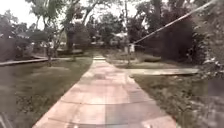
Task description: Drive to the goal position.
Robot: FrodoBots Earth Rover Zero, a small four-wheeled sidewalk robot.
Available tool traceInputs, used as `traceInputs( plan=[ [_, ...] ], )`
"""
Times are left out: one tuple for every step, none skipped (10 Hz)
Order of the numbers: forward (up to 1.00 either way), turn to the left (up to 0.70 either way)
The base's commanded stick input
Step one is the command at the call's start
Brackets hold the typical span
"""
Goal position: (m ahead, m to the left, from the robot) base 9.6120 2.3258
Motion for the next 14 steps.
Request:
traceInputs(
  plan=[
    [1.00, 0.00],
    [1.00, 0.00],
    [1.00, 0.00],
    [1.00, 0.07],
    [1.00, 0.21],
    [1.00, 0.34],
    [1.00, 0.09],
    [1.00, 0.02],
    [1.00, 0.00],
    [1.00, 0.00],
    [1.00, 0.00],
    [1.00, 0.00],
    [1.00, 0.00],
    [1.00, 0.00]
  ],
)
